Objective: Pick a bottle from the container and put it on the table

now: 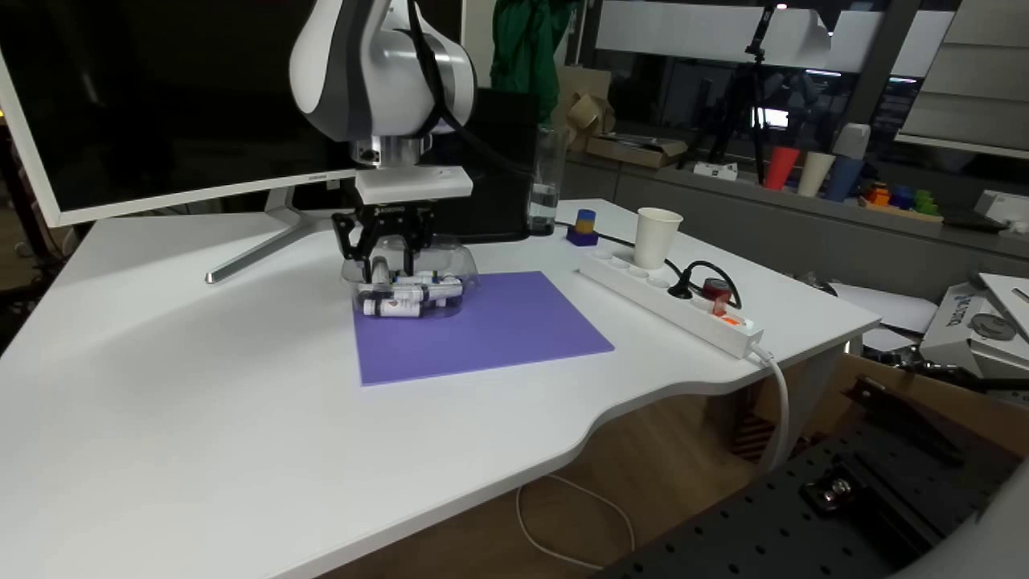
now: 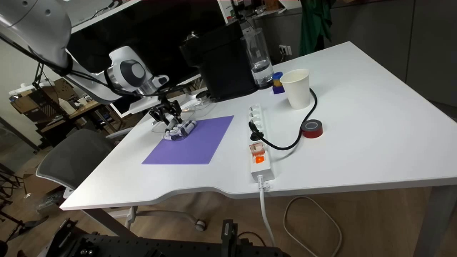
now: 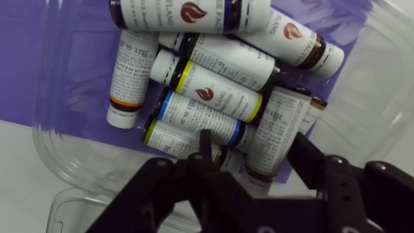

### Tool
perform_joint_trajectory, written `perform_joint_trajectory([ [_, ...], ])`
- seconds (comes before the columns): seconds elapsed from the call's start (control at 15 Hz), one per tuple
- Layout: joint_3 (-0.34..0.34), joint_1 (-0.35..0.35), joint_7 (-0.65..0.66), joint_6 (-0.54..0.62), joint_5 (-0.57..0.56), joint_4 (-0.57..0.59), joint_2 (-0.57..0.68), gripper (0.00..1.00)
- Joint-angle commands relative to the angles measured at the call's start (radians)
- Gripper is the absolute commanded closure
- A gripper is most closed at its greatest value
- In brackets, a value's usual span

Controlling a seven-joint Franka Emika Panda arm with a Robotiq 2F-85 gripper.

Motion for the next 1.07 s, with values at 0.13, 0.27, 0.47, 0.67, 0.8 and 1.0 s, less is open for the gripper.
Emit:
perform_joint_trajectory([
  [0.13, 0.013, -0.008, -0.014, -0.01, 0.018, 0.011, -0.014, 0.81],
  [0.27, 0.008, 0.0, -0.005, -0.015, 0.014, -0.012, -0.042, 0.95],
  [0.47, -0.017, 0.021, 0.029, -0.017, 0.0, -0.076, -0.11, 0.93],
  [0.67, -0.062, 0.054, 0.078, -0.009, -0.031, -0.18, -0.213, 0.93],
  [0.8, -0.106, 0.08, 0.129, -0.001, -0.064, -0.273, -0.291, 0.93],
  [1.0, -0.157, 0.093, 0.208, 0.012, -0.124, -0.397, -0.38, 0.93],
])
